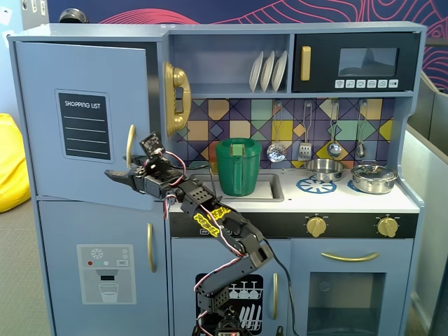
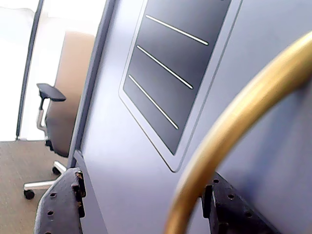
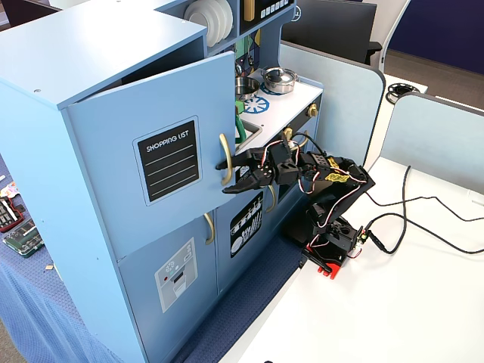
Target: Open the left cabinet door
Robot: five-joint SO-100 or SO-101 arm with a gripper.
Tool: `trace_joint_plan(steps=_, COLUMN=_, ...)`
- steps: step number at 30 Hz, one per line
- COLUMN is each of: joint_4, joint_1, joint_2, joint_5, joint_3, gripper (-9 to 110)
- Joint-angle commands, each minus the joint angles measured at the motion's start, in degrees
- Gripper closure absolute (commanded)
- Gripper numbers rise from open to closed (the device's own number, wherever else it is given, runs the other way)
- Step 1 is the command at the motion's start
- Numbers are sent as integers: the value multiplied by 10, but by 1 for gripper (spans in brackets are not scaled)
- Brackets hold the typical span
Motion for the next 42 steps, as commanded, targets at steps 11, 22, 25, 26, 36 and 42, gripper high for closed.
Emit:
trace_joint_plan(steps=11, joint_4=56, joint_1=30, joint_2=185, joint_5=0, joint_3=73, gripper=82)
trace_joint_plan(steps=22, joint_4=112, joint_1=169, joint_2=228, joint_5=47, joint_3=78, gripper=82)
trace_joint_plan(steps=25, joint_4=82, joint_1=229, joint_2=189, joint_5=73, joint_3=77, gripper=82)
trace_joint_plan(steps=26, joint_4=72, joint_1=248, joint_2=172, joint_5=75, joint_3=76, gripper=82)
trace_joint_plan(steps=36, joint_4=-11, joint_1=244, joint_2=56, joint_5=57, joint_3=52, gripper=83)
trace_joint_plan(steps=42, joint_4=-36, joint_1=168, joint_2=46, joint_5=34, joint_3=54, gripper=82)
